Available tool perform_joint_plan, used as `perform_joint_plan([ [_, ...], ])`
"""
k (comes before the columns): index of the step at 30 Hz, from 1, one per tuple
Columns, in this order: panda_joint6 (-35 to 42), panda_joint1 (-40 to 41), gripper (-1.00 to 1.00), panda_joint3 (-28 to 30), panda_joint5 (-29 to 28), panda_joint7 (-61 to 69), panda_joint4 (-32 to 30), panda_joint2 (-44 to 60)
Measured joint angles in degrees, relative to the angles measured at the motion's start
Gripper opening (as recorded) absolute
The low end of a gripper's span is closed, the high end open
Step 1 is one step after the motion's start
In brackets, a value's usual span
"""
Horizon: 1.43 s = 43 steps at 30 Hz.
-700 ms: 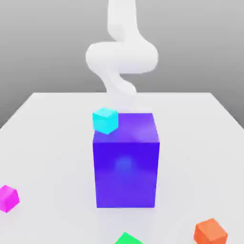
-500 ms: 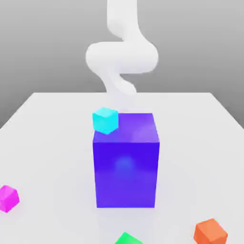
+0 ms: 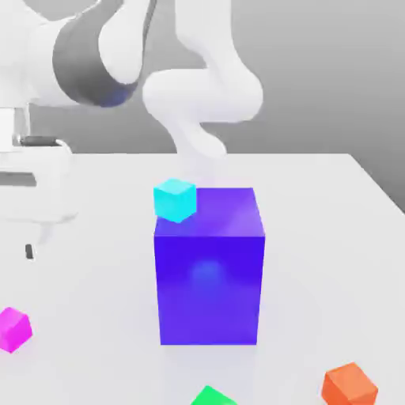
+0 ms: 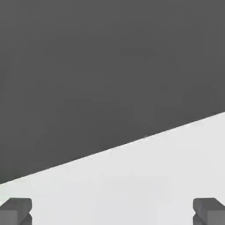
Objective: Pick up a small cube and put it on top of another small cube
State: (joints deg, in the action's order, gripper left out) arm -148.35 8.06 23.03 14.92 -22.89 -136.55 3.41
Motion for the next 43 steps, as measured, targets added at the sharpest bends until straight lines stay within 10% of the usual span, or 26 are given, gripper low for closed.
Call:
perform_joint_plan([
  [11,-10.9,11.2,0.0,-3.8,8.9,10.4,0.5,22.5],
  [12,-12.1,12.3,-1.0,-5.1,10.1,11.3,0.9,24.1],
  [24,-5.9,7.3,-1.0,0.2,2.6,5.8,-1.2,15.7],
  [39,-3.1,-17.1,-1.0,-15.2,-8.9,0.6,5.6,17.5],
  [40,-4.3,-17.1,1.0,-15.5,-8.7,0.8,5.8,18.9],
  [43,-4.3,-17.1,1.0,-15.5,-8.7,0.8,5.8,18.9],
])
